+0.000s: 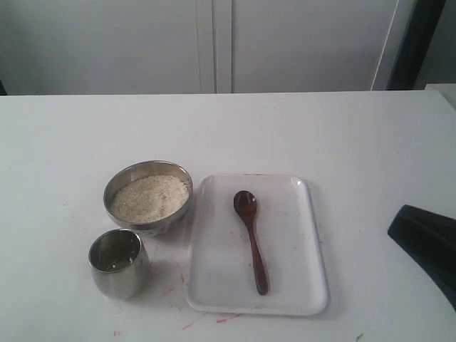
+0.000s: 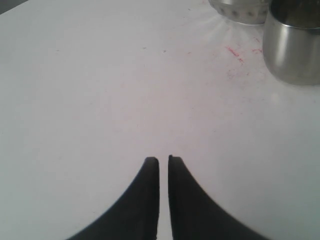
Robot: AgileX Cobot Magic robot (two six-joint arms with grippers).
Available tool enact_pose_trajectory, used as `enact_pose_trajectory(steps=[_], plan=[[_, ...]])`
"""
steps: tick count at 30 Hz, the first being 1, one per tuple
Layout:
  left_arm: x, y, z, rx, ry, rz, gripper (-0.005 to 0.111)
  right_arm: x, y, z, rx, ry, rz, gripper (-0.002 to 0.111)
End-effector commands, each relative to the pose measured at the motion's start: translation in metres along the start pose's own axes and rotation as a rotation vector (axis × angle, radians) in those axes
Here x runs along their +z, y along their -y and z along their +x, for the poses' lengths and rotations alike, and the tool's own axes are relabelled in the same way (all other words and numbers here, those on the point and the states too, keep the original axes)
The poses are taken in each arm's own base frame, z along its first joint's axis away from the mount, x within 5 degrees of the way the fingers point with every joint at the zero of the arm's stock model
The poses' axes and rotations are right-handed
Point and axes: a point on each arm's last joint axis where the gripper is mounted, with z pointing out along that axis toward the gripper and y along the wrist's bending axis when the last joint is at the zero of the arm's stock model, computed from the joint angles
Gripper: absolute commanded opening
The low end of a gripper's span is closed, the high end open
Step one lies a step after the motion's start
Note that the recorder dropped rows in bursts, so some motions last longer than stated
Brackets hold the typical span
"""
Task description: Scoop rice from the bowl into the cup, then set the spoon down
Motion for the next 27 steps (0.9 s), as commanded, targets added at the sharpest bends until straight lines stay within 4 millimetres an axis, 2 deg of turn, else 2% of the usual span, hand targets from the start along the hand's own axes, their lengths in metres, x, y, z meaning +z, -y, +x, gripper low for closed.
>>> enact_pose_trajectory(steps=[1,10,27], plan=[[0.001,0.002,0.007,-0.010,-0.061,0.021,0.014,-0.011,-0.001,0.014,0.012,0.038,-0.017,0.000],[0.001,0.002,0.007,-0.010,-0.061,0.021,0.014,-0.019,0.001,0.045,0.032,0.024,-0.025,0.000],[0.001,0.002,0.007,-0.010,-0.061,0.021,0.014,-0.021,0.008,0.051,0.027,-0.025,0.053,0.000]])
